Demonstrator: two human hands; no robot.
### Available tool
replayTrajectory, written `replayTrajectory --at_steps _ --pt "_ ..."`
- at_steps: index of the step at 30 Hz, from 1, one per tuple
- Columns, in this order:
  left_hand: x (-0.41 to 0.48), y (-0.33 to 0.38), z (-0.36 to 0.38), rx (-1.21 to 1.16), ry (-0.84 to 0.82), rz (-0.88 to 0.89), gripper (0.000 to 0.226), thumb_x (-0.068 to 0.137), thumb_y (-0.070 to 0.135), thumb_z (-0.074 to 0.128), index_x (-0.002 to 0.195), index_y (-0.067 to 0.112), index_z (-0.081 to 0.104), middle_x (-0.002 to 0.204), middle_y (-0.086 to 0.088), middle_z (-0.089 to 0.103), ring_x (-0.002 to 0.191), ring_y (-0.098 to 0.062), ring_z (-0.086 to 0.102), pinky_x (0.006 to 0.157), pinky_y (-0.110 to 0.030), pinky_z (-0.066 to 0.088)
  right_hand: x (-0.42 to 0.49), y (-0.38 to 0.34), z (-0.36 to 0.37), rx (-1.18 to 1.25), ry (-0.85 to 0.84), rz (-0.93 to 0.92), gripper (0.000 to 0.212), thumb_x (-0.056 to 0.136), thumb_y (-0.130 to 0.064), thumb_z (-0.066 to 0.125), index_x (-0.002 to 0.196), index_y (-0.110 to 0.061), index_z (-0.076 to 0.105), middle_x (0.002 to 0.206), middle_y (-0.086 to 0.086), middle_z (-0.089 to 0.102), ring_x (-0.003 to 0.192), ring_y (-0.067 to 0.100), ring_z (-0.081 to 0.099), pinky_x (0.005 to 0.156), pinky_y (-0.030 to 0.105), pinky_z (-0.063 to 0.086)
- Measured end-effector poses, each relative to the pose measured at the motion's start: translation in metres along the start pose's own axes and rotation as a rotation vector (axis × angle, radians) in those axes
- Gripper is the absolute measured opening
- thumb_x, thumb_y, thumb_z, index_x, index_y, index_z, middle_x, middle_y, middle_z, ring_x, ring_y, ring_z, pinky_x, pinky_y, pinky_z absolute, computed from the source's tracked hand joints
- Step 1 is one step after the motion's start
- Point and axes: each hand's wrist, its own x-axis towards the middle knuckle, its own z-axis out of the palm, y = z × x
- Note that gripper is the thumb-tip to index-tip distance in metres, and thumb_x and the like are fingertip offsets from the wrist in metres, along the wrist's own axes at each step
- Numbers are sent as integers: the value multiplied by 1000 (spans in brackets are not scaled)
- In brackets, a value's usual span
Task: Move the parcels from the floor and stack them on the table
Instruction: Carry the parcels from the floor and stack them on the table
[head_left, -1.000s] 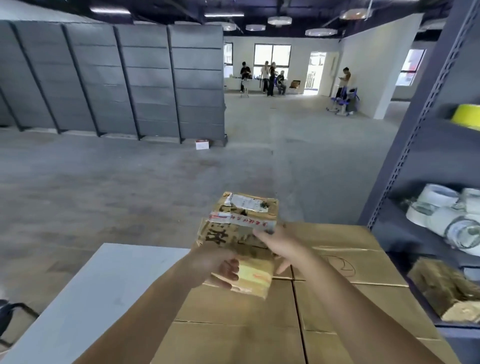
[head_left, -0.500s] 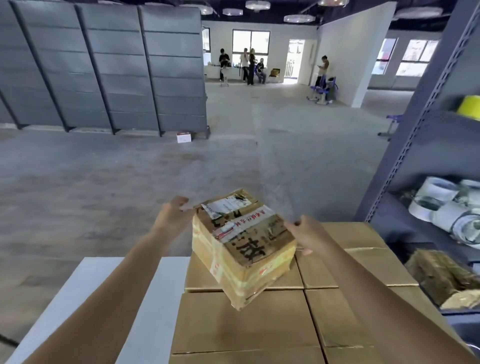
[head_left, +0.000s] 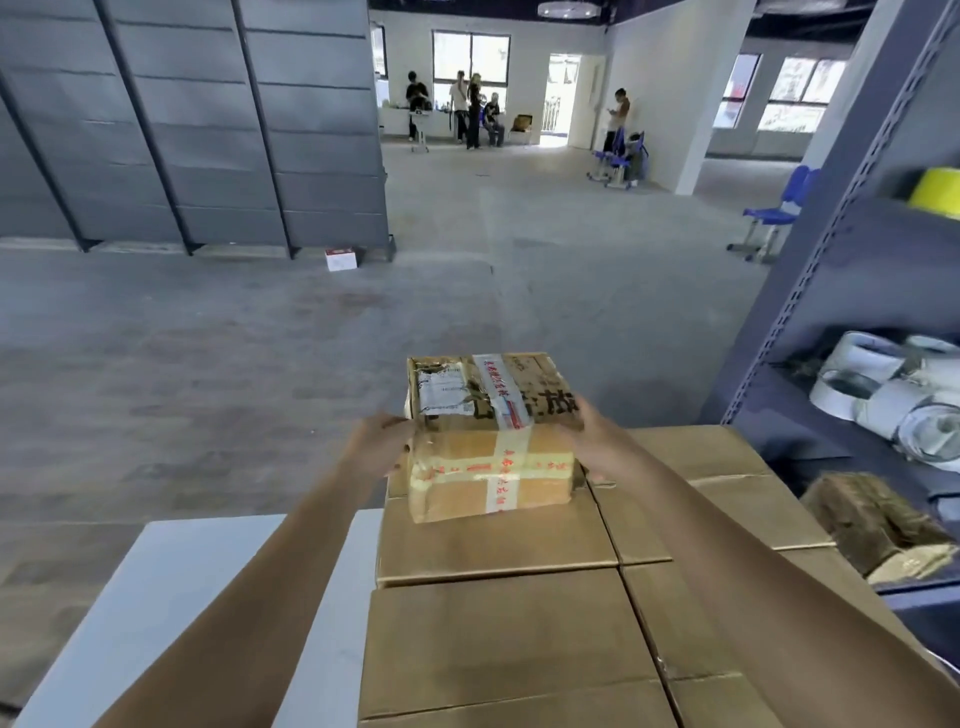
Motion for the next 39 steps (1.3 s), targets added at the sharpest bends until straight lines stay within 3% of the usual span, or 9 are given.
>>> replayTrajectory --at_steps 5,8,13,20,23,28,32,35,39 --pt "-1 3 -2 -37 6 44 24 89 8 46 97 -1 67 86 -15 60 83 -28 58 86 -46 53 -1 6 7 63 45 4 66 90 -26 62 147 -30 28 133 2 55 102 19 62 74 37 58" --pt "-1 -1 -8 -54 25 6 24 91 6 43 99 7 65 87 -11 58 82 -26 54 89 -46 52 0 2 14 -27 18 -40 61 91 -26 61 144 -26 31 123 -2 60 94 13 62 63 26 52" --pt "1 -13 -10 -68 44 25 24 90 2 41 97 8 64 89 -14 61 85 -27 56 92 -50 49 -2 -3 19 -101 14 -36 60 92 -25 58 144 -23 27 112 -1 62 87 11 63 60 25 50" --pt "-1 -18 -9 -60 56 56 37 84 -6 36 86 18 64 91 -18 62 84 -25 53 79 -41 48 -11 -2 24 -57 23 -38 64 95 -23 57 149 -28 22 123 4 61 101 20 64 70 30 57" --pt "-1 -18 -6 -56 43 78 35 86 -7 36 82 17 62 90 -19 61 82 -24 51 74 -35 40 -15 -1 22 -27 38 -34 65 95 -23 56 150 -29 22 127 3 60 100 18 64 62 23 52" --pt "7 -24 -6 16 -2 85 31 86 -2 40 101 6 65 94 -16 65 85 -29 57 78 -41 47 -25 -3 26 -22 65 -40 65 96 -22 55 151 -31 22 130 0 58 105 17 63 74 30 56" --pt "16 -43 -6 98 -53 53 29 92 4 42 114 6 61 103 -20 66 90 -31 62 70 -37 46 -38 -4 37 -29 147 -56 67 94 -16 59 150 -30 23 134 -2 54 118 19 56 89 37 55" --pt "18 -60 -5 127 -50 -4 31 89 5 45 116 5 60 103 -24 63 89 -35 62 69 -40 53 -52 4 46 -27 164 -9 64 94 -17 59 148 -26 25 139 1 49 123 21 52 89 33 50" --pt "4 -75 -2 179 -34 -19 33 89 10 38 111 8 62 72 -8 50 63 -19 43 54 -26 34 -73 17 60 -42 122 65 62 97 -17 53 151 -23 22 144 1 47 126 20 49 85 28 38"
